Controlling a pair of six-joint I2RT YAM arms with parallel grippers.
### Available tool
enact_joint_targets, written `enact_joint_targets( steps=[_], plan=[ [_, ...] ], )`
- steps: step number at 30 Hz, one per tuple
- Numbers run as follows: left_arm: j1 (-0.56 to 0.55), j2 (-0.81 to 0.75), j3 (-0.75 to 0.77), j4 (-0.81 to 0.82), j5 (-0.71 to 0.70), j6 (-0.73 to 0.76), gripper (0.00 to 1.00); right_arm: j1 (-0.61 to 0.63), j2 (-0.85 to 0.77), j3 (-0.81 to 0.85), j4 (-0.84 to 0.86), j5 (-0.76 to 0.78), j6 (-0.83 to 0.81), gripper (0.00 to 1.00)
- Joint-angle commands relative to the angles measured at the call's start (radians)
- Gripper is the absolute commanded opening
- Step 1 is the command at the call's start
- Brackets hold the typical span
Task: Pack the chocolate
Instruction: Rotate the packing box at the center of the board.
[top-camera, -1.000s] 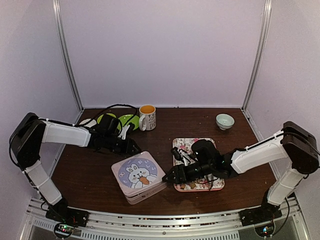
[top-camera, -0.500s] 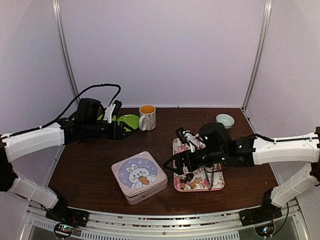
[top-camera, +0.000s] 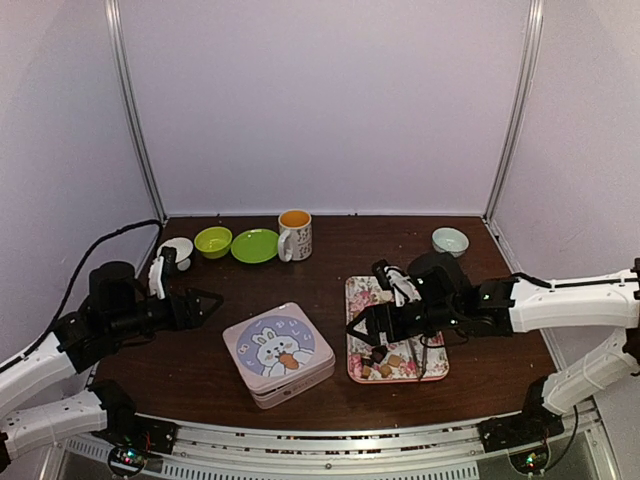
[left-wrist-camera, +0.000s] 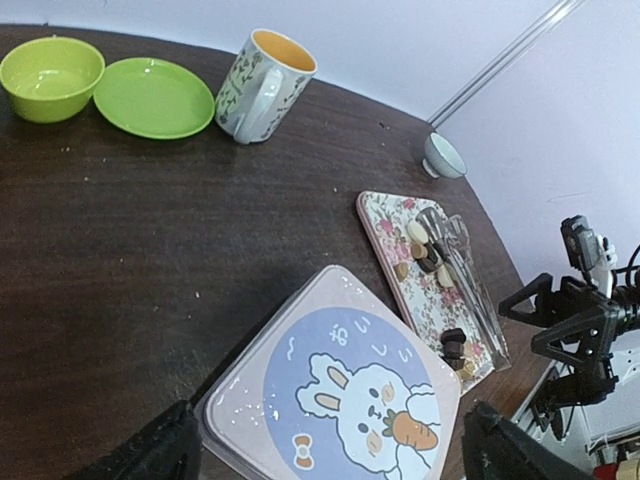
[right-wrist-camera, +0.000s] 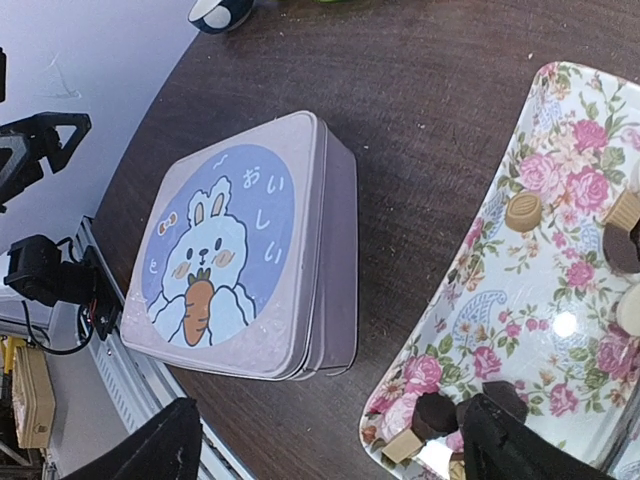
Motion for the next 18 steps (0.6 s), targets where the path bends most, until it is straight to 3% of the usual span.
enact_joint_targets(
  steps=[1, 4, 8, 11, 18],
  plan=[
    [0.017, -0.008, -0.048, 0.007, 0.0, -0.091, 0.9, 0.011, 0.062, 0.063, 0.003, -0.079, 0.074, 0.86],
    [0.042, 0.035, -0.089, 0.046, 0.043, -0.116, 0.8, 0.027, 0.126, 0.089, 0.012, -0.104, 0.106, 0.83],
    [0.124, 0.121, -0.137, 0.138, 0.152, -0.123, 0.76, 0.034, 0.224, 0.112, 0.061, -0.163, 0.164, 0.73],
    [0.167, 0.146, -0.152, 0.206, 0.219, -0.123, 0.74, 0.044, 0.242, 0.117, 0.069, -0.146, 0.184, 0.73],
    [0.179, 0.26, -0.152, 0.29, 0.295, -0.103, 0.57, 0.046, 0.285, 0.122, 0.087, -0.151, 0.195, 0.74]
  ],
)
